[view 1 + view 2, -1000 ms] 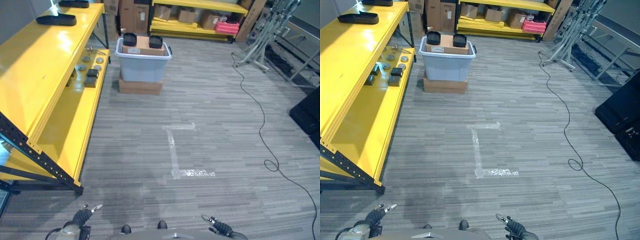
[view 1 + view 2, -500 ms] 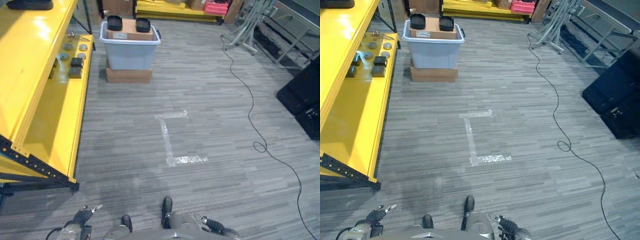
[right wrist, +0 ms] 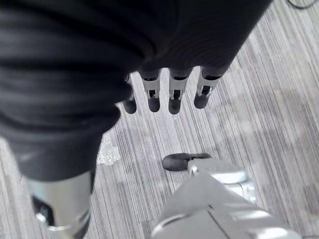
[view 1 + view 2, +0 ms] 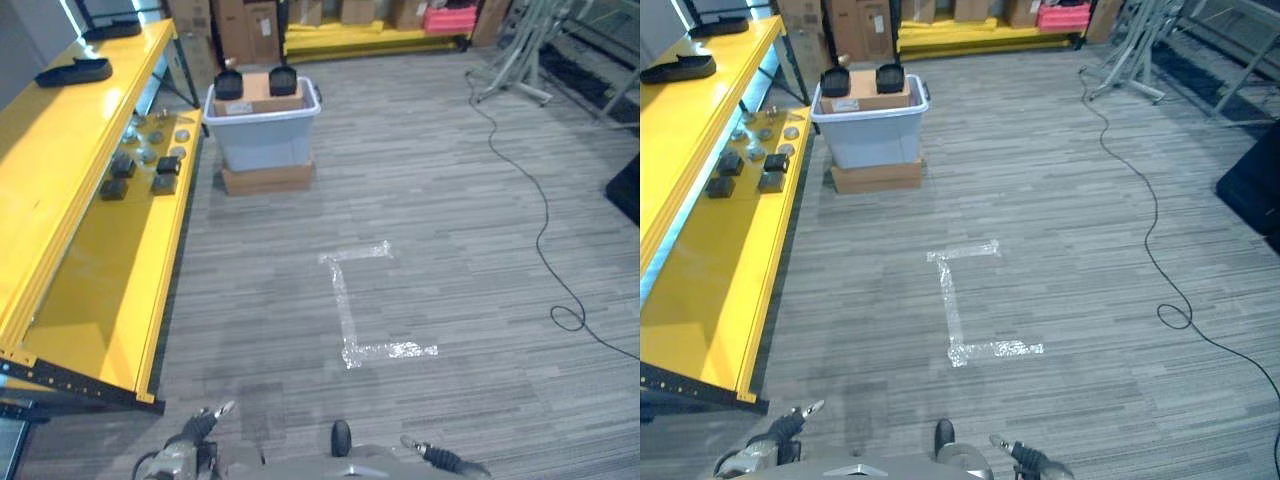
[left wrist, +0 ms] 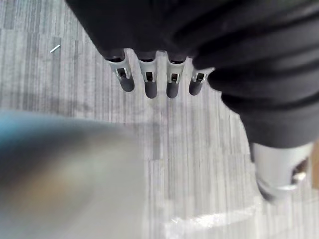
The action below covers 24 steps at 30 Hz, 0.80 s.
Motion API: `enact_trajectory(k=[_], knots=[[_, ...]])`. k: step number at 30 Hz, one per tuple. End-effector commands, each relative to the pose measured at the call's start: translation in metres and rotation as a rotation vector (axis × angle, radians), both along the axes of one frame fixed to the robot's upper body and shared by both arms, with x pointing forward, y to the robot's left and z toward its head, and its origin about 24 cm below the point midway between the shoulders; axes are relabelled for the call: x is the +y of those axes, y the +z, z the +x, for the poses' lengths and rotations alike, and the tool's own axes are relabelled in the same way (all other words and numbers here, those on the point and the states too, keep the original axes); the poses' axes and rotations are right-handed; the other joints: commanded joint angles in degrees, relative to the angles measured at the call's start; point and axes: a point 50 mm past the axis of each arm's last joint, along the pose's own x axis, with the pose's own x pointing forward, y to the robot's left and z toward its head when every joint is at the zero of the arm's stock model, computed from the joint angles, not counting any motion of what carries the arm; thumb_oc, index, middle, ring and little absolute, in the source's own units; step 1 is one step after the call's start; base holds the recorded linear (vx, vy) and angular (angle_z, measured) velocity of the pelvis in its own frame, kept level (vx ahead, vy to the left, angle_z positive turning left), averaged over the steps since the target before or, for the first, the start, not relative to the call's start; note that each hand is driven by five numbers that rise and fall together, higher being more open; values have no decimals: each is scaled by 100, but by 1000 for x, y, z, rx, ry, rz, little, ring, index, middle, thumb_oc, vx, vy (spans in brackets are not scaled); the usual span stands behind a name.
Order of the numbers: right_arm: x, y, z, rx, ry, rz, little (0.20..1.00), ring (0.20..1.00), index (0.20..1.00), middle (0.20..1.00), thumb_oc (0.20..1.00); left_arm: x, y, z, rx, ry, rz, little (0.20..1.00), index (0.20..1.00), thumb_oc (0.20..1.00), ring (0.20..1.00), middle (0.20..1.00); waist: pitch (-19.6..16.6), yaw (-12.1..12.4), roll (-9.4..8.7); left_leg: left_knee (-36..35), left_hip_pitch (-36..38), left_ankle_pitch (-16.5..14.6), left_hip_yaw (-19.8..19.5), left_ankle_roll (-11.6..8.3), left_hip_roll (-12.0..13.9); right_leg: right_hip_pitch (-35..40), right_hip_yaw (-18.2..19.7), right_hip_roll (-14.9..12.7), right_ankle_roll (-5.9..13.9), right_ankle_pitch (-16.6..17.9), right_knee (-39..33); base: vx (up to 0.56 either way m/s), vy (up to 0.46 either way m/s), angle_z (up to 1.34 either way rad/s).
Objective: Move parts from the plastic box to the shelf.
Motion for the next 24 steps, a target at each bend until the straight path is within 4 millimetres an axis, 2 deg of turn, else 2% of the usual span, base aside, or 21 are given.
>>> enact_trajectory(k=[1,3,6,8,12,13,14,15,17,18,19,20,21,22,24], knots=[[-16,4,0,9,4,-49,1000,1000,1000,1000,1000,9,0,-4,41,-56,58,1000,1000,1000,1000,1000,119,29,66,-1902,533,114,227,572,-401,124,344,85,462,-372,433,256,92,0],[-17,7,8,-15,7,-46,1000,1000,1000,1000,1000,12,-3,-16,74,-55,76,1000,1000,1000,1000,1000,160,232,130,-2794,493,250,-49,531,-691,262,437,205,490,-437,373,294,127,-8],[-20,8,12,-41,-3,-44,1000,1000,1000,1000,1000,16,-5,-27,97,-36,80,1000,1000,1000,1000,1000,218,420,178,-2999,187,641,-203,390,-760,440,470,314,459,-525,308,209,93,-13],[-20,9,15,-56,-25,-50,1000,1000,1000,1000,1000,18,-5,-31,115,-36,87,1000,1000,1000,1000,1000,198,468,147,-3121,223,387,-17,460,-775,456,405,243,472,-590,345,152,125,-12],[-14,8,17,-68,-47,-23,1000,1000,1000,1000,1000,20,-5,-33,134,-57,94,1000,1000,1000,1000,1000,131,451,151,-3193,477,95,0,636,-818,329,321,185,483,-789,745,156,151,-21],[-9,7,17,-65,-33,-8,1000,1000,1000,1000,1000,22,-4,-31,129,-58,110,1000,1000,1000,1000,1000,95,424,187,-3271,626,14,45,719,-801,249,242,195,468,-958,1072,252,222,-24],[-3,4,15,-43,13,-2,1000,1000,1000,1000,1000,28,-2,-26,123,-43,126,1000,1000,1000,1000,1000,71,386,268,-3334,833,-66,113,821,-751,-121,4,78,578,-946,1944,233,202,-25],[-2,4,15,-42,16,-2,1000,1000,1000,1000,1000,28,-2,-25,121,-44,127,1000,1000,1000,1000,1000,69,380,275,-3332,843,-80,122,836,-749,-176,-9,62,592,-945,2051,188,171,-30],[3,2,13,-43,13,12,1000,1000,1000,1000,1000,29,1,-15,96,-63,136,1000,1000,1000,1000,1000,107,319,361,-3357,995,-167,94,953,-719,-645,-114,-80,785,-695,2979,185,110,-14],[7,1,13,-44,25,25,1000,1000,1000,1000,1000,28,3,-7,70,-79,147,1000,1000,1000,1000,1000,166,276,400,-3408,1169,-217,98,949,-687,-840,-206,-251,878,-547,3060,184,61,-2],[7,1,13,-44,27,26,1000,1000,1000,1000,1000,28,3,-6,69,-80,147,1000,1000,1000,1000,1000,174,274,402,-3411,1184,-221,100,947,-684,-842,-213,-261,881,-543,3052,208,-14,-2],[11,0,13,-41,39,30,1000,1000,1000,1000,1000,27,4,-2,47,-76,144,1000,1000,1000,1000,1000,206,256,397,-3403,1257,-257,142,905,-663,-828,-306,-373,890,-499,2725,218,-99,-6],[13,-1,10,-9,62,15,1000,1000,1000,1000,1000,27,6,4,18,-70,135,1000,1000,1000,1000,1000,228,214,341,-3363,1332,-335,182,838,-683,-814,-392,-466,884,-454,2031,254,-126,-14],[13,-2,8,6,73,5,1000,1000,1000,1000,1000,26,7,6,9,-70,134,1000,1000,1000,1000,1000,247,185,325,-3343,1373,-376,185,815,-686,-782,-401,-467,880,-434,1791,311,-174,-31],[9,-5,-5,70,86,-30,1000,1000,1000,1000,1000,21,11,21,-45,-66,120,1000,1000,1000,1000,1000,277,-28,220,-3228,1499,-613,45,793,-802,-795,-4,-433,924,-94,1002,332,-167,-19]])
